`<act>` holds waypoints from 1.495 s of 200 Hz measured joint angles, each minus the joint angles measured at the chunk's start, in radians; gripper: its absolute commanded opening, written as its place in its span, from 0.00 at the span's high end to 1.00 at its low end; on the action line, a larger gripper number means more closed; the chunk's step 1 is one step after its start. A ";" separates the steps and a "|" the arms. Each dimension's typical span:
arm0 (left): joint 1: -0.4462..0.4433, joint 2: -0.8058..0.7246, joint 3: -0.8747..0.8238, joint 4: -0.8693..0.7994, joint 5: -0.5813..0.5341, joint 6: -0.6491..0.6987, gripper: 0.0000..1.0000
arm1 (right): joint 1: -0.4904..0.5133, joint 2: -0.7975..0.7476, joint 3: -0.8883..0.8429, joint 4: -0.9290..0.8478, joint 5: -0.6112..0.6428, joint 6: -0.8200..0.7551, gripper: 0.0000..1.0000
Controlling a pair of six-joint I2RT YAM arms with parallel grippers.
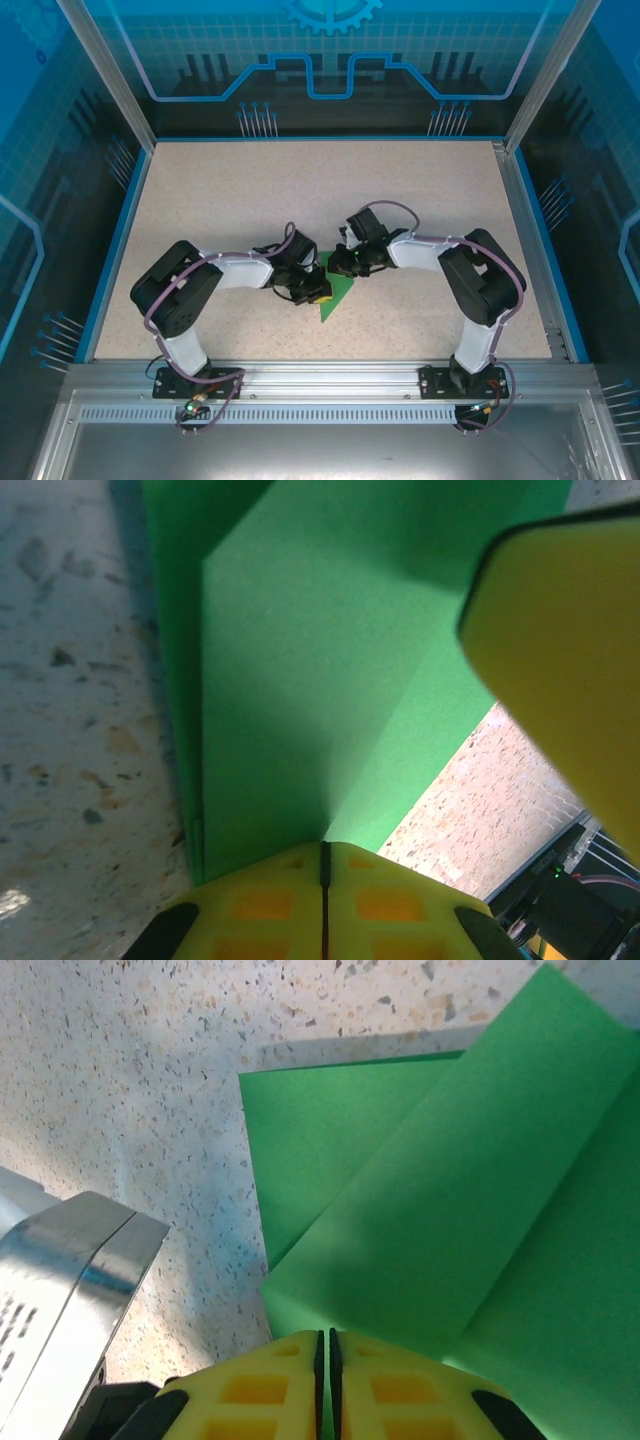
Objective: Fold a paper plane with a square sheet of paper (pick it up from the middle)
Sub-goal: Fourth fold the wing at the center of the table.
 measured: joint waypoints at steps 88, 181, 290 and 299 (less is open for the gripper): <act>0.000 -0.005 -0.021 0.029 0.000 0.027 0.96 | -0.058 0.069 0.001 0.063 -0.048 -0.017 0.87; 0.000 -0.014 -0.050 0.074 0.000 0.050 0.96 | -0.185 0.130 0.121 0.026 -0.003 -0.067 0.87; 0.000 -0.038 -0.050 0.004 0.000 0.141 0.95 | -0.098 -0.026 0.026 0.036 -0.029 -0.064 0.84; 0.000 -0.041 -0.050 -0.007 0.000 0.149 0.95 | -0.079 -0.026 0.012 0.040 -0.037 -0.056 0.84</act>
